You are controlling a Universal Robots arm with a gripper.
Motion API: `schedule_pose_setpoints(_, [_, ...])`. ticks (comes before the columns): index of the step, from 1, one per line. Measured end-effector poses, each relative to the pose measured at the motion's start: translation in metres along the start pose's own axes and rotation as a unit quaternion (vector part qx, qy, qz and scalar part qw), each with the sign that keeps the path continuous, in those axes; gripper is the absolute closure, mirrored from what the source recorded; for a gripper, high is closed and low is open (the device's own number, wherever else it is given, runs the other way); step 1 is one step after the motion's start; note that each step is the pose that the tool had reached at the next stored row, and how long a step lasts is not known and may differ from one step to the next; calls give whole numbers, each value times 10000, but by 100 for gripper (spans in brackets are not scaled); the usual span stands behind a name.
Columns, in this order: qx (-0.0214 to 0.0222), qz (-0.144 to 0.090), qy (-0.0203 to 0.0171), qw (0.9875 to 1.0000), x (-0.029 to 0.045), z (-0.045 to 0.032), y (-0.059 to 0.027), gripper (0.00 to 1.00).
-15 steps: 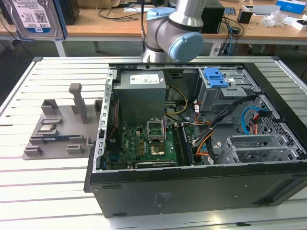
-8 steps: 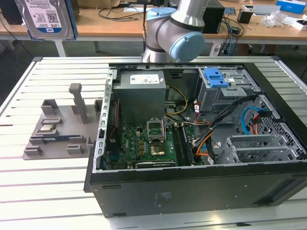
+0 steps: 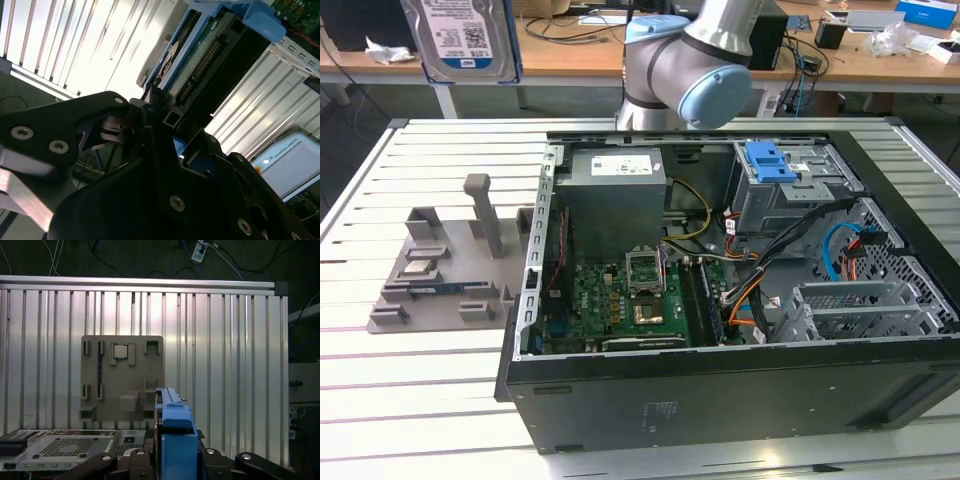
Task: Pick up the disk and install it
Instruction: 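Pick up the disk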
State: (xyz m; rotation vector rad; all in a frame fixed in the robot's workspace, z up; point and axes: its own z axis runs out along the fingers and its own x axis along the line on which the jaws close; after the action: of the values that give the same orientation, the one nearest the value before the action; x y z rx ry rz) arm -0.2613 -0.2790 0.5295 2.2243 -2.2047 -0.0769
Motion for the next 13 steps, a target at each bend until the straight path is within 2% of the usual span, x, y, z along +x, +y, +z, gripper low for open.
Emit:
schedule_pose_setpoints(2, [-6,0,0,10000,1,-3,-90,63])
schedule_pose_setpoints(8, [-50,2,-1,10000,7,6,-685,63])
schedule_pose_setpoints(12, [-64,1,0,10000,10,24,-887,63])
schedule_pose_setpoints(13, [-69,2,-1,10000,10,33,-972,63])
